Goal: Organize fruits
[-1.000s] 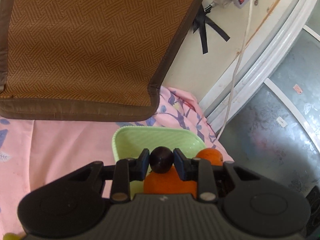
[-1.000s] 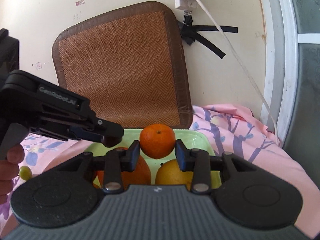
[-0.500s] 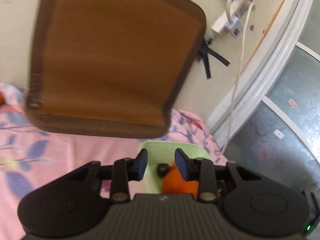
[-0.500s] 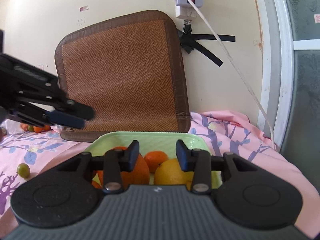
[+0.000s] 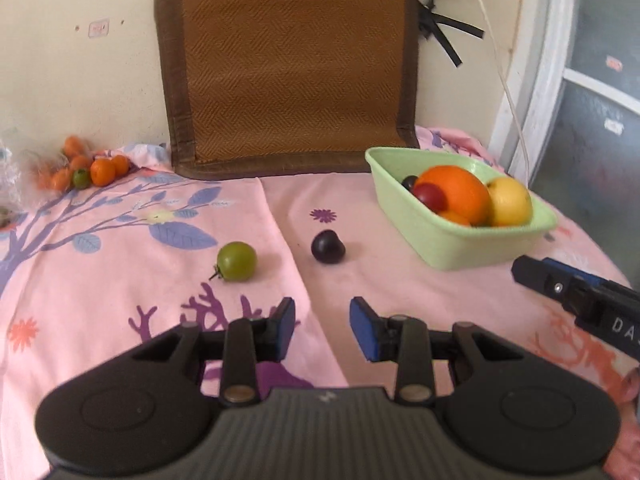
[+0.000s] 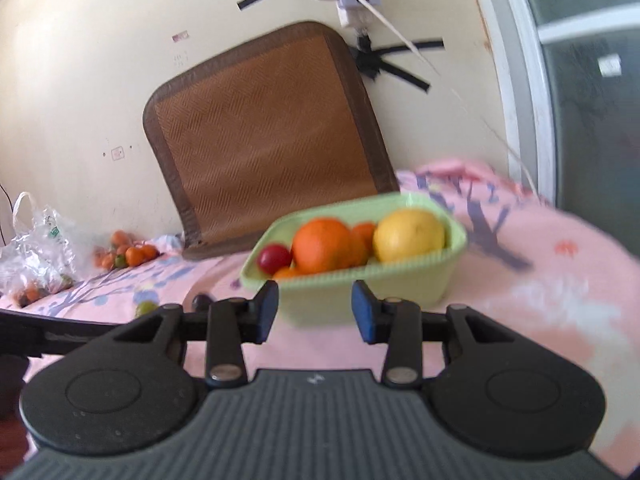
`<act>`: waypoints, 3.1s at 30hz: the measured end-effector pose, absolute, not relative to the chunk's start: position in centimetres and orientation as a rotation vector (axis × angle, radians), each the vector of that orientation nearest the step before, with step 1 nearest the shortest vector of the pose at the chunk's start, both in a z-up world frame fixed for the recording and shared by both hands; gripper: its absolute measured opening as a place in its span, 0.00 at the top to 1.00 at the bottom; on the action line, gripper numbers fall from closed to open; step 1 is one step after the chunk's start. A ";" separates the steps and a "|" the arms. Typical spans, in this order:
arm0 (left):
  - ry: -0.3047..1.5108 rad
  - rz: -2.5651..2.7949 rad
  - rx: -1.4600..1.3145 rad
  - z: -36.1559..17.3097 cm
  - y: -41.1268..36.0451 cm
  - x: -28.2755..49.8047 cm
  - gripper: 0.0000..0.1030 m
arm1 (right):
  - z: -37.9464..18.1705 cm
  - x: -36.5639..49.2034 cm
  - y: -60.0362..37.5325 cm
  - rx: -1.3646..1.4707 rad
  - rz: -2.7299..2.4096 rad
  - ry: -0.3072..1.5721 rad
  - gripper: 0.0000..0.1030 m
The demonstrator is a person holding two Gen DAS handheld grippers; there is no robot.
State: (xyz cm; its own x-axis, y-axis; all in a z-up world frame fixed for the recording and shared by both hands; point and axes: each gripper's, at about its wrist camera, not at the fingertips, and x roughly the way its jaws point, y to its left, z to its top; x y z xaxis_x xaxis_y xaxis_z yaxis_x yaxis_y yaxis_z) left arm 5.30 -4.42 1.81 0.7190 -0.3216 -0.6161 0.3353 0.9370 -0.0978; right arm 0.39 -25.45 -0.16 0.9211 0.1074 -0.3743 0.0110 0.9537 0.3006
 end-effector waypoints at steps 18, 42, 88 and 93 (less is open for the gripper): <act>0.651 -0.359 0.047 0.1 -4.0 2.7 0.66 | -1.5 0.0 -23.7 0.366 0.031 0.498 0.58; 0.579 -0.411 0.084 0.2 -4.3 1.4 0.65 | -1.4 -0.3 -23.6 0.348 0.011 0.475 0.58; 0.534 -0.468 0.088 0.3 -4.2 0.4 0.62 | -1.4 -0.5 -23.5 0.342 -0.014 0.465 0.58; 0.534 -0.467 0.087 0.3 -4.2 0.4 0.62 | -1.4 -0.5 -23.5 0.341 -0.014 0.465 0.57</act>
State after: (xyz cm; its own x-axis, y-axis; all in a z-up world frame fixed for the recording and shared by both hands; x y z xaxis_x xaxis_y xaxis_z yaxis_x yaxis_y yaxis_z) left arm 0.42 -4.20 0.30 0.7588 -0.4058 -0.5094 0.4506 0.8919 -0.0393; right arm -0.50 -23.46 -1.38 0.8947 0.0641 -0.4420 0.0903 0.9433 0.3195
